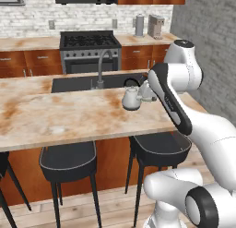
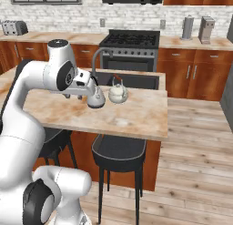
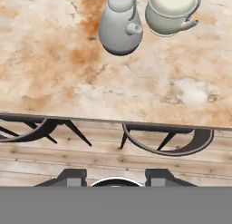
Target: Pick the kettle and kettle and place them in the sink. Then turn on the water.
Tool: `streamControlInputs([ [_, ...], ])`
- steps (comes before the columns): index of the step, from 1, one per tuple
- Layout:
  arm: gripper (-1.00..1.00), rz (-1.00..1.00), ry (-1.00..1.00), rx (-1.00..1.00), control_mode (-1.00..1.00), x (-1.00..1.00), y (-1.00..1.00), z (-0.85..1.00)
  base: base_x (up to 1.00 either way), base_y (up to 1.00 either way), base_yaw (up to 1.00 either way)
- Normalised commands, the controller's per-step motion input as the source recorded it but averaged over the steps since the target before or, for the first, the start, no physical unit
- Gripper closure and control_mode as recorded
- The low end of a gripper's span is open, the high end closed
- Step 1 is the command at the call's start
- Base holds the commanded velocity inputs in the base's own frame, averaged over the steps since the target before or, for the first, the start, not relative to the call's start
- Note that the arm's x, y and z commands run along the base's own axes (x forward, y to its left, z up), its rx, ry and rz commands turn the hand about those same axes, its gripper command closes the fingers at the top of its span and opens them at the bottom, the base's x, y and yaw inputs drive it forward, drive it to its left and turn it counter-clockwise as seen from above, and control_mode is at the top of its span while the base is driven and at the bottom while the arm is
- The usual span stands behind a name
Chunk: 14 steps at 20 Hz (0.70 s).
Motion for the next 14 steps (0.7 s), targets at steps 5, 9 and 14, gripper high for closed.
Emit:
streamControlInputs([
  [5,-1.00,0.00,0.00,0.00,1.00,0.00,0.00,0.00,0.00,0.00,0.00],
  [9,-1.00,0.00,0.00,0.00,1.00,0.00,0.00,0.00,0.38,0.00,0.00],
  [14,-1.00,0.00,0.00,0.00,1.00,0.00,0.00,0.00,0.59,-0.05,0.00],
])
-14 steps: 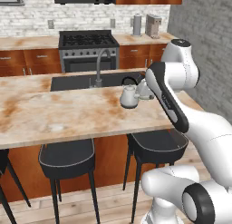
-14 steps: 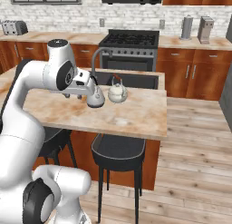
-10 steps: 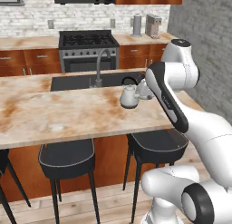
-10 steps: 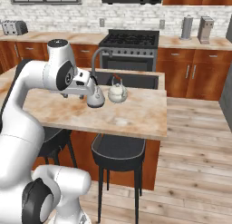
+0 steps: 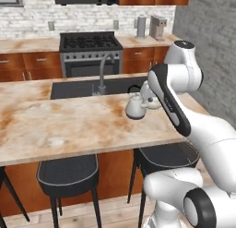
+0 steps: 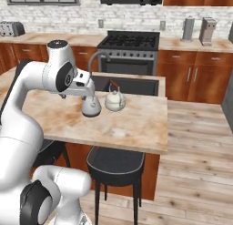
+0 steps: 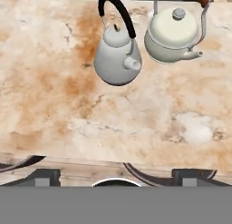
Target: Pick the kettle and kettle and place them in the sink. Then turn on the water.
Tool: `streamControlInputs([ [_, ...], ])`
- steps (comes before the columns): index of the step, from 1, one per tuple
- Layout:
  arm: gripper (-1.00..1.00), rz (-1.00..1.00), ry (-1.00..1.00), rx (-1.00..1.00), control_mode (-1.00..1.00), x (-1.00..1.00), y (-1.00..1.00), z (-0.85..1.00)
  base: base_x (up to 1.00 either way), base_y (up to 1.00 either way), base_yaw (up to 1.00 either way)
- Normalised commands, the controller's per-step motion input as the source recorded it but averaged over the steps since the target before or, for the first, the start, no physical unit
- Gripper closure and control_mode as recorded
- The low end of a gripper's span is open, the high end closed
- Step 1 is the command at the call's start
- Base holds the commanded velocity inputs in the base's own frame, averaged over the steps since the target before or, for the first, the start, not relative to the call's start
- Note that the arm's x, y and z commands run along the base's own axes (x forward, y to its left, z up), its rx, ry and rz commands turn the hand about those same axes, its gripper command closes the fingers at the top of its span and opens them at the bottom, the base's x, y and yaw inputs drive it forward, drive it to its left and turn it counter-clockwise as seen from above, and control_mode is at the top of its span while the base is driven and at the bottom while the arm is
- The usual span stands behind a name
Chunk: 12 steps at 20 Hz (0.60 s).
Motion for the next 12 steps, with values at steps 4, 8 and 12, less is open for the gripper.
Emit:
streamControlInputs([
  [4,-1.00,0.00,0.00,0.00,1.00,0.00,0.00,0.00,0.57,-0.16,0.00],
  [8,-1.00,0.00,0.00,0.00,1.00,0.00,0.00,0.00,0.63,-0.16,0.00],
  [12,-1.00,0.00,0.00,0.00,1.00,0.00,0.00,0.00,0.60,-0.18,0.00],
])
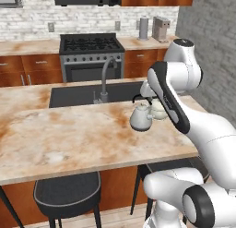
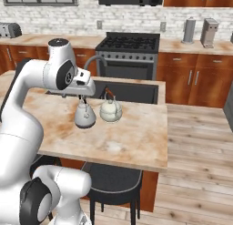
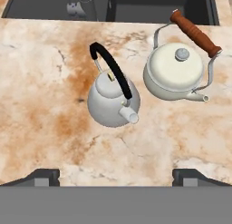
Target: Pick the kettle and kettle and place them in the sink. Then turn on the water.
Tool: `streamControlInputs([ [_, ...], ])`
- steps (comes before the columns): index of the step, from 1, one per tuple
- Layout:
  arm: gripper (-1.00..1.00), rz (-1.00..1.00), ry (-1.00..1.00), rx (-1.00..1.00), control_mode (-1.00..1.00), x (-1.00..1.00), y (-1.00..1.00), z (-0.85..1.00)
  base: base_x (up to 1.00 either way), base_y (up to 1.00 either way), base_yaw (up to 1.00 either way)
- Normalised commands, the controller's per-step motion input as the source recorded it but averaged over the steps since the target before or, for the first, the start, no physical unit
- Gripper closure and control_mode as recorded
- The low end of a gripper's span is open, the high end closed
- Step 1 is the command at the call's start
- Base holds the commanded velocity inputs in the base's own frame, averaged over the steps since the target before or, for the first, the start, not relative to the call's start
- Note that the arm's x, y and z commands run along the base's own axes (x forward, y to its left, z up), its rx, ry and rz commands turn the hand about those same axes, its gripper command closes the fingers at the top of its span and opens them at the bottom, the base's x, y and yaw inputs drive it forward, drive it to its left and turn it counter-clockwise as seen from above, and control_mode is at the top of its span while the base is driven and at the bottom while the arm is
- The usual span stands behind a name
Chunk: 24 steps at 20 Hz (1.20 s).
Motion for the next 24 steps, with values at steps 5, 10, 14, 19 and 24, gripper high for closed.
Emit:
streamControlInputs([
  [5,-1.00,0.00,0.00,0.00,-1.00,0.00,0.00,0.00,0.21,-0.07,0.00],
  [10,-1.00,0.00,0.03,0.00,-1.00,0.28,0.00,0.00,0.00,0.00,0.00],
  [14,-1.00,0.00,0.16,0.00,-1.00,0.58,0.00,0.00,0.00,0.00,0.00],
  [19,-1.00,0.01,0.25,0.00,-1.00,0.57,0.00,0.00,0.00,0.00,0.00],
  [24,-1.00,0.03,0.29,0.00,-1.00,0.59,0.00,0.00,0.00,0.00,0.00],
])
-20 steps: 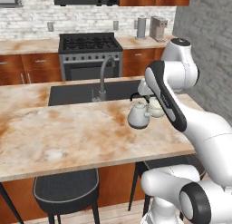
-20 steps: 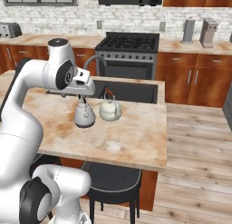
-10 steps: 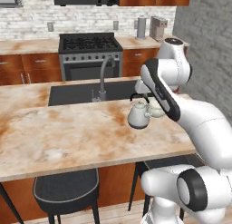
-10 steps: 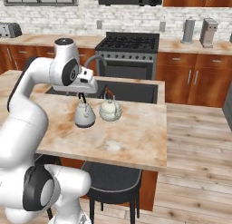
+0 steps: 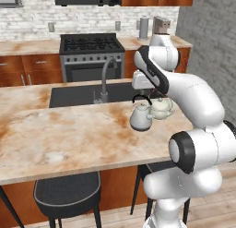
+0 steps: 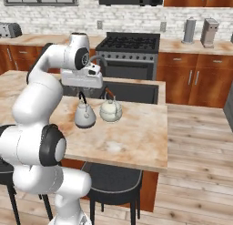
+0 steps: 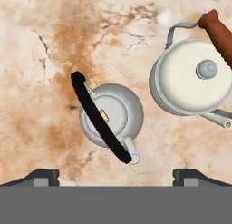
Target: Pick the kettle and kettle and place them in the sink. Then turn on the water.
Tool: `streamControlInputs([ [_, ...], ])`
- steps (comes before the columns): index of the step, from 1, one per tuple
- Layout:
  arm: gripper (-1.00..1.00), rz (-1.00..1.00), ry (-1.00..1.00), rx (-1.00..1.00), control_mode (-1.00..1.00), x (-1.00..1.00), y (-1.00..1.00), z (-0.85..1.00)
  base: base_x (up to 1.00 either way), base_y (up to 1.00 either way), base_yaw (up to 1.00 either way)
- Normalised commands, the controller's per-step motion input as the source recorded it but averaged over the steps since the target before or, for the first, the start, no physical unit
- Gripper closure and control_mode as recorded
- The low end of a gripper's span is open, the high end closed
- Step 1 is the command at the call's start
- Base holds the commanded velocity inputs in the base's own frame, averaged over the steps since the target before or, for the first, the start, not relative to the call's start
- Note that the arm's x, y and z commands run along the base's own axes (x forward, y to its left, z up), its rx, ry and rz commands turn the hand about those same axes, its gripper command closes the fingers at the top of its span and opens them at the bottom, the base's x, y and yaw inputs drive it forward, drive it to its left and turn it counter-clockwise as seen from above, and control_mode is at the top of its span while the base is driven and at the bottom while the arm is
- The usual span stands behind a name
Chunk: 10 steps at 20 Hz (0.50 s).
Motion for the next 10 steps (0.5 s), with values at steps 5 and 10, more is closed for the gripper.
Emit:
streamControlInputs([
  [5,-1.00,0.07,0.20,0.00,-1.00,0.53,0.04,-0.04,0.00,0.00,0.00],
  [10,-1.00,0.11,0.19,0.00,-1.00,0.19,0.06,-0.20,0.00,0.00,0.00],
])
